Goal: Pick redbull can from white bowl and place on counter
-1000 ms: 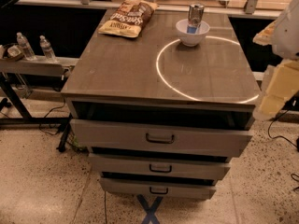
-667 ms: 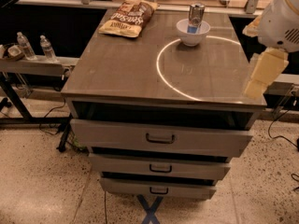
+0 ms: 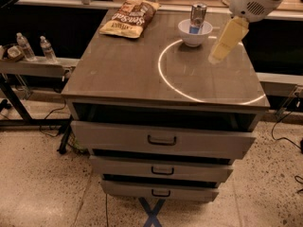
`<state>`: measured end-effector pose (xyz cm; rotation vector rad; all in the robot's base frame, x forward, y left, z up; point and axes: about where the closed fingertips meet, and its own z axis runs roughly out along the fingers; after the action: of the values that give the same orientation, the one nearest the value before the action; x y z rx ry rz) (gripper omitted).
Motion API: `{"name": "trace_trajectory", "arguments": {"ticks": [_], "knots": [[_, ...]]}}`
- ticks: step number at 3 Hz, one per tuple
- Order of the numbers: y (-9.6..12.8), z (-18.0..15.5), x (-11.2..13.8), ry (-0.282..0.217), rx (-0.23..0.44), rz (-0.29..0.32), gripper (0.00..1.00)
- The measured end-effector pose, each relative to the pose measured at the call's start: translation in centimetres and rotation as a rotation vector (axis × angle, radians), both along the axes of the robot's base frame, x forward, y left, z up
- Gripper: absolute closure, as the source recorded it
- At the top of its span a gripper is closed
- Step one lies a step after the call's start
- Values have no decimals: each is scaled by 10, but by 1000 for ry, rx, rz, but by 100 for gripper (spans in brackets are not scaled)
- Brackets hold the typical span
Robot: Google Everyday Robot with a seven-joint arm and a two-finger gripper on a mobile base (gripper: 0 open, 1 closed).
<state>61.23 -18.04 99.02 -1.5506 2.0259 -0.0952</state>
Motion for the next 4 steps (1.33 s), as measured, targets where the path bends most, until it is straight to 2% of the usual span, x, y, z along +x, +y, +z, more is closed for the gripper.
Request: {"name": "trace_trajectory", "arguments": {"ticks": [1, 2, 4], "knots": [[0, 0, 0, 0, 0, 0, 0], [-3, -2, 20, -42, 64, -55, 0], [-22, -15, 109, -149, 309, -224, 0]]}}
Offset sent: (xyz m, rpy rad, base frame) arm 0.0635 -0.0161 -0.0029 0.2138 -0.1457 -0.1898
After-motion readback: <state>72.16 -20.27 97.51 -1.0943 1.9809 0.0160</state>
